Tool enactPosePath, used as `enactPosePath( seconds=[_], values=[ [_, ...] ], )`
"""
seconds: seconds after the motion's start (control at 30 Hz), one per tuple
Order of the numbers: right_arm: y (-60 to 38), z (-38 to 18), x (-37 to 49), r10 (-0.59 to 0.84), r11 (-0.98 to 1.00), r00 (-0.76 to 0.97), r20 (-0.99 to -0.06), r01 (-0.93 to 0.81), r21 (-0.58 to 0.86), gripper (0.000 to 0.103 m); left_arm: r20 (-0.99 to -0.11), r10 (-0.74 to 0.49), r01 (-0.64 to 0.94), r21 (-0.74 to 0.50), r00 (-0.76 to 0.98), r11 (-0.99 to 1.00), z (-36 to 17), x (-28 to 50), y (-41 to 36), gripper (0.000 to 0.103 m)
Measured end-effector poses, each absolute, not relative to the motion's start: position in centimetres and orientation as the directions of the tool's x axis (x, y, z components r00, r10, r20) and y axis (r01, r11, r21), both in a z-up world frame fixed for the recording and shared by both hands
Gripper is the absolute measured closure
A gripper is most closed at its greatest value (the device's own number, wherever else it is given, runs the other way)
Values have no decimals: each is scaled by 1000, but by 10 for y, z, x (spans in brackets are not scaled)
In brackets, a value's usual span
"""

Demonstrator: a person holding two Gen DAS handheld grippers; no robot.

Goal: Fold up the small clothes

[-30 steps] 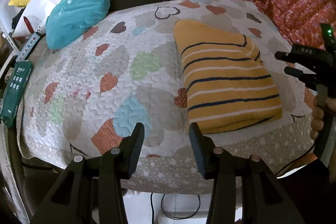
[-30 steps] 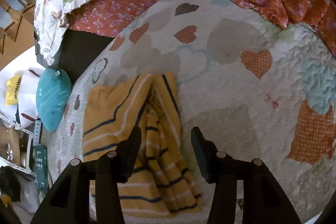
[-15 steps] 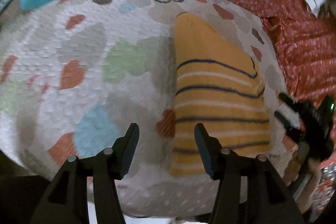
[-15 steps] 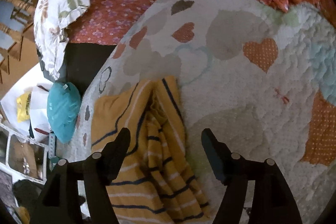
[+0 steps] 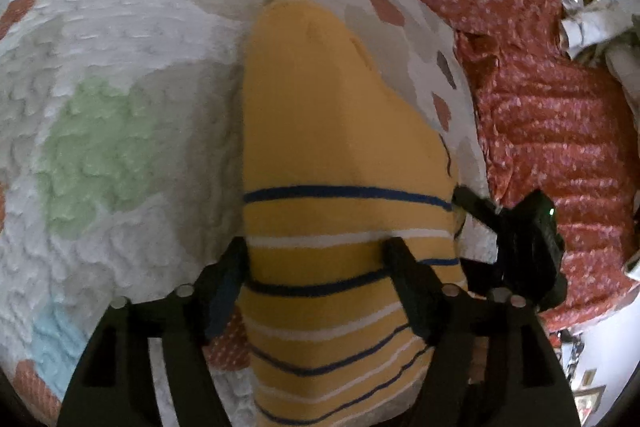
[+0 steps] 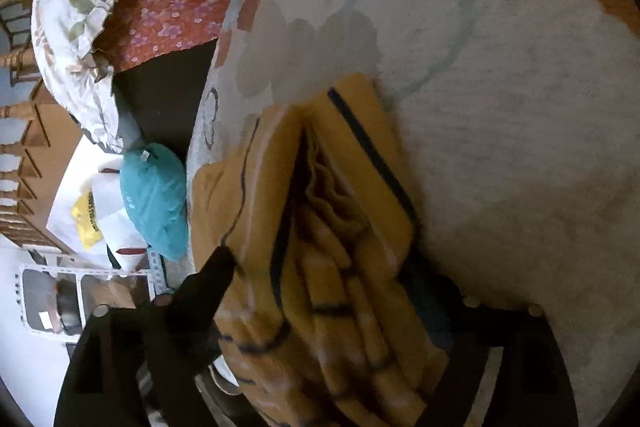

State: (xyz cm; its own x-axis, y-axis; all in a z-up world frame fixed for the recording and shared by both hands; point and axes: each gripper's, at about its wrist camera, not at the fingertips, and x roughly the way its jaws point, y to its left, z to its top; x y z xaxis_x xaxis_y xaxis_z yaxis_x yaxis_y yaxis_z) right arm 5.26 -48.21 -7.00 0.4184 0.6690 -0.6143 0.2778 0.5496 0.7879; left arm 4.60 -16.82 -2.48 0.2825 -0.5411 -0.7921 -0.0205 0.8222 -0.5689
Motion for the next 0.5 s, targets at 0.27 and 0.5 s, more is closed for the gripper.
enactPosePath(
  seconds=[0.27,0.5],
  values=[
    [-451,-51,52,586,713,387,-712,171,680,36,-844,-484,-79,-512,232,855,-35,51,-183,48],
    [-427,-16,38,570,755,440,-694,52,654,58,-848,-459,-64,-490,266,869,3,45,-178,67]
  ],
)
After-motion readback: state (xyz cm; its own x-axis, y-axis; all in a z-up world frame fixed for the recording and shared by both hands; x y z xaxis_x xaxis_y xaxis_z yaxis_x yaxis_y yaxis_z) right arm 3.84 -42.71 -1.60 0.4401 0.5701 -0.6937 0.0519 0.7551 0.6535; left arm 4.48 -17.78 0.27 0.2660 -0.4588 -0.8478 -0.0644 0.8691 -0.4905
